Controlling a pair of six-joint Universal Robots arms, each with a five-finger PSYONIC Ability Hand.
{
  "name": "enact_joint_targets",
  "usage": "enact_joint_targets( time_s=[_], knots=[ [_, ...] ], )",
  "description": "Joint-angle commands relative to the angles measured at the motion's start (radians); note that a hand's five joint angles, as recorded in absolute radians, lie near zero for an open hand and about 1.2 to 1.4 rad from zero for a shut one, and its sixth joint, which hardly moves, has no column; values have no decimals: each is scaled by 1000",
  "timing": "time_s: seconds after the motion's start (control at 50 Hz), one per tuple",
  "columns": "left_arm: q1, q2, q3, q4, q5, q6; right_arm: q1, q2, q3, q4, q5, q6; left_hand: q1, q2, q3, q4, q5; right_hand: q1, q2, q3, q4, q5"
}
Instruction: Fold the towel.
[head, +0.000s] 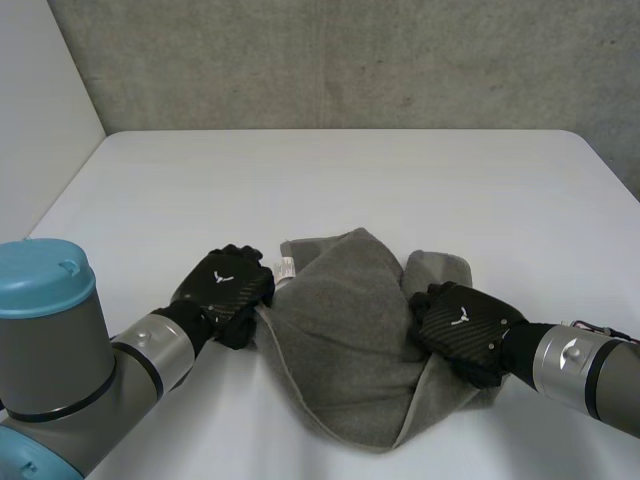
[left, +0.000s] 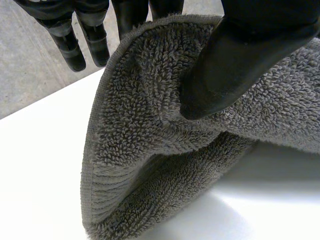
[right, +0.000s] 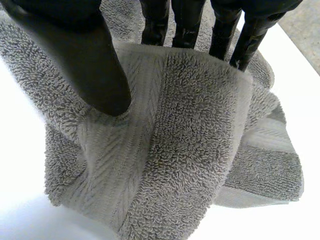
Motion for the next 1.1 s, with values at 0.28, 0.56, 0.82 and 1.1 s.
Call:
enact_joint_targets(
  time_s=[0.28, 0.56, 0.82, 1.1],
  knots=[
    [64, 22, 84, -15, -4, 9, 17, -53, -190, 42, -22, 57, 130, 121, -52, -59, 102, 328, 354, -43, -76, 340],
    [138, 54, 670, 20, -50, -32, 18, 54, -1112, -155, 241, 798, 130, 121, -52, -59, 102, 328, 354, -43, -76, 340],
    [233, 119, 301, 209, -13, -158, 0, -79, -632, -288, 148, 764, 130, 121, -52, -59, 102, 328, 354, -43, -76, 340],
    [201, -24, 14, 208, 64, -2, 7, 20, -129, -403, 145, 606, 130, 121, -52, -59, 102, 328, 354, -43, -76, 340]
  ],
)
